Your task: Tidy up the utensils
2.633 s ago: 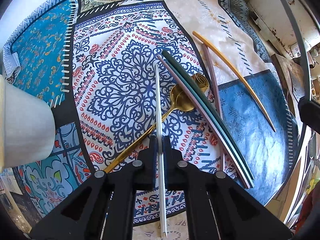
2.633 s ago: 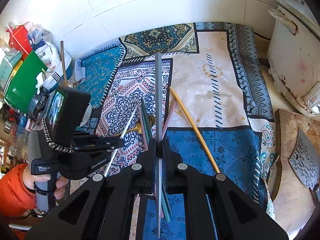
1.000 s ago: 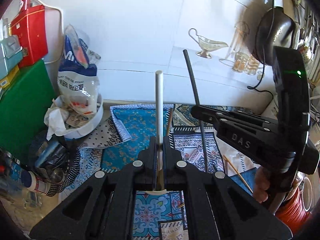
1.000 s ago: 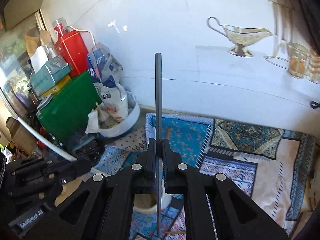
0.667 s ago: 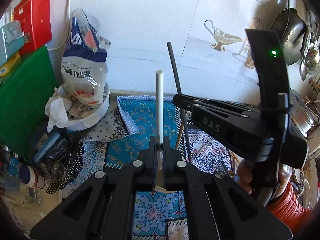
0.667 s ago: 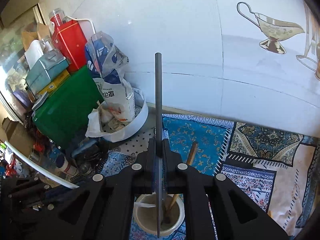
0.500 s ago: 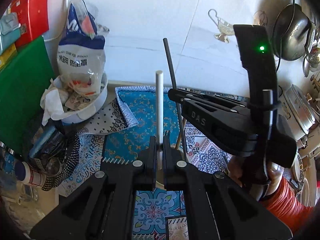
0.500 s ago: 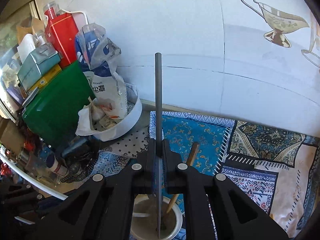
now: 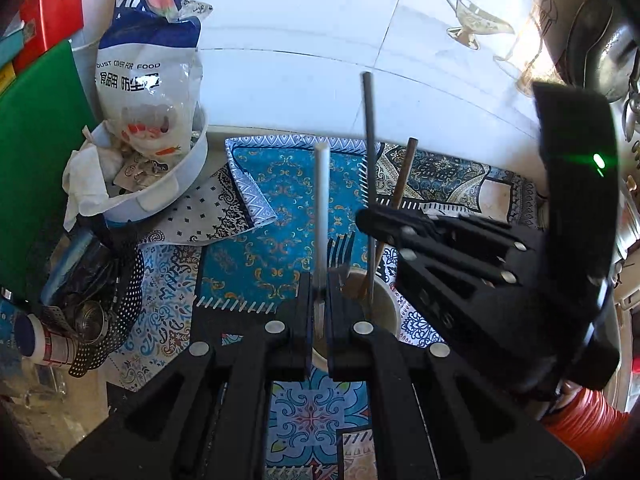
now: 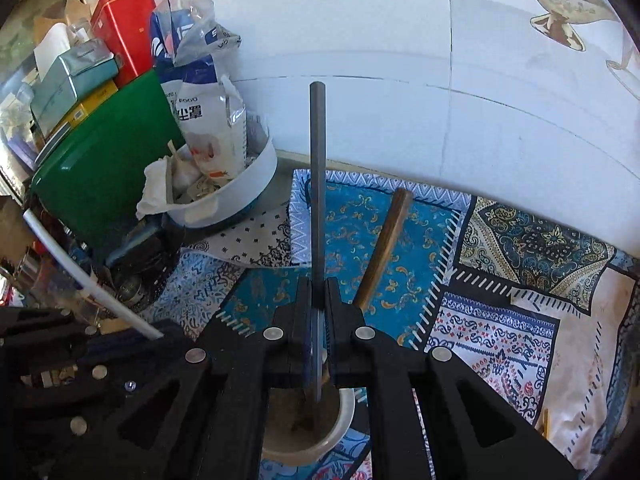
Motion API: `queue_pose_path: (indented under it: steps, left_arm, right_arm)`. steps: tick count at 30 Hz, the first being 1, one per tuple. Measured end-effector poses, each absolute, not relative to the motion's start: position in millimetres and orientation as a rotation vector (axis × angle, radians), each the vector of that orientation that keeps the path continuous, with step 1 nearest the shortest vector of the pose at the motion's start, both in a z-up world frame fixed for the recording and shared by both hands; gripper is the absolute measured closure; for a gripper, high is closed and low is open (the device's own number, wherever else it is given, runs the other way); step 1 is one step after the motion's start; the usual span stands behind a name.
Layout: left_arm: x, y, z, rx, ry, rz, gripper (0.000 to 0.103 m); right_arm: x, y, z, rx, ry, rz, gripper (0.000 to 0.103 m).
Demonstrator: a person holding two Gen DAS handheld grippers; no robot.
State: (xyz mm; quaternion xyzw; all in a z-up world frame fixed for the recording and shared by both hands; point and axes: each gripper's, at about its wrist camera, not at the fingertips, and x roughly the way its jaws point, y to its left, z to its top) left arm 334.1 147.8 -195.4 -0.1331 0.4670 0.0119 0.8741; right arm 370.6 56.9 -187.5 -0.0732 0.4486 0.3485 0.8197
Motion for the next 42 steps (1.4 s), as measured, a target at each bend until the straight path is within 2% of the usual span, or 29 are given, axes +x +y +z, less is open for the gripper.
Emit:
queue_pose_path:
  steps: [4,9,16,24,31,38,42]
  left_arm:
    - [337,150,-199,-0.3,0.993,0.028,0.099]
    - [334,147,-193,-0.294,0.978,0.036,0.096]
    - [316,133,-171,-0.252,0.923,0.028,0.088]
    - [294,112,-153,-0.214,0.877,-0.001,0.078]
    - [282,86,-142,-0.2,0.854,-0.075,0.075]
    - [280,50,-148,-0.13,0.858,-0.129,0.068]
    - [286,27,-166,-0.104,0.907,-0.176,0.067]
  right_arm:
    - [365,52,-193,-0.19,1.04,0.784,0.097]
    - [355,42,-186,-0.236,1.055,0.782,0.096]
    - [337,22,-160,-0.236,1.003,0.759,0.095]
    - [314,-10,-134,-0.235,0.922,0.689,0.087]
    - [299,-42,-122,-0.218,0.889,0.616,0.085]
    - [288,-78,-137,-0.201,0.924,0.529,0.078]
    - [289,-105,-163,-0.193,0.999,0.456,0.078]
